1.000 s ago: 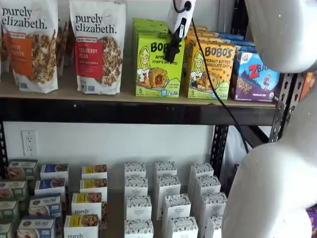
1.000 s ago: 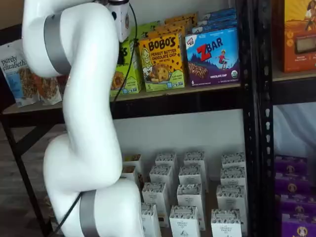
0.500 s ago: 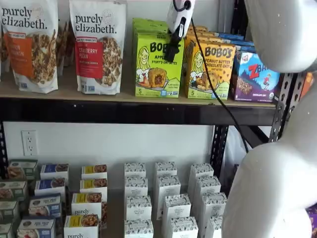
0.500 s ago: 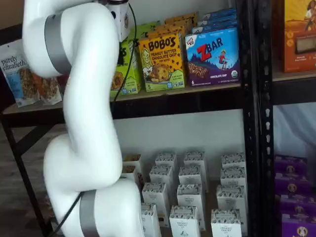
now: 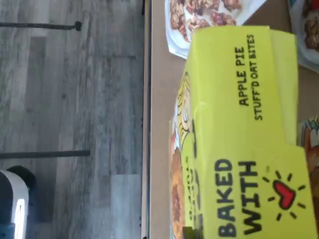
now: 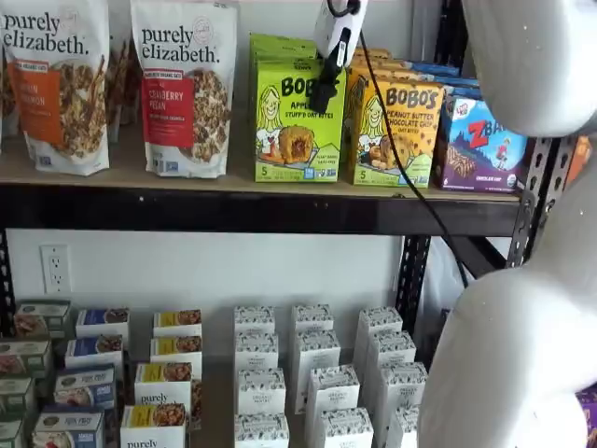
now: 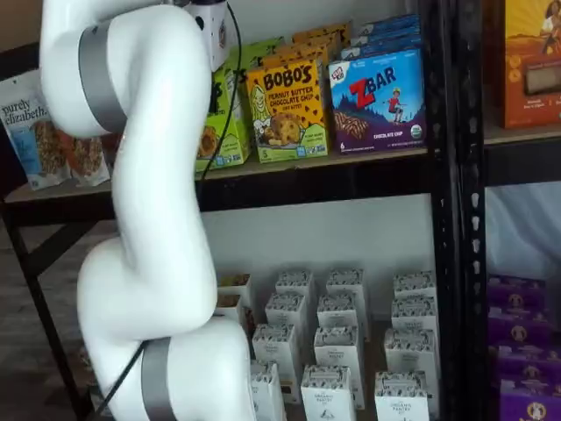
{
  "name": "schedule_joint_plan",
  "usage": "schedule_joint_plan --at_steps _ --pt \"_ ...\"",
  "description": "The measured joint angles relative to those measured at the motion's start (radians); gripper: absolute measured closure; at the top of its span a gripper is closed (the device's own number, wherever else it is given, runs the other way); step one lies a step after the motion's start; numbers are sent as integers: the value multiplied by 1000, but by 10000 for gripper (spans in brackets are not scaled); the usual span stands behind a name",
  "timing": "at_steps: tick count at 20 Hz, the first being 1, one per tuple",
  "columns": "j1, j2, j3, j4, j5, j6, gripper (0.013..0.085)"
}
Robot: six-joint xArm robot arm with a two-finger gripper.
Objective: Pick the green box on the top shelf, the fourth from the left
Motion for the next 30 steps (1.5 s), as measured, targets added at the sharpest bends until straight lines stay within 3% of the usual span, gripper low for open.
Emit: schedule_joint_plan --at_steps 14,30 --pt "-4 -28 -41 16 106 15 690" --pt "-42 -219 125 55 133 -8 690"
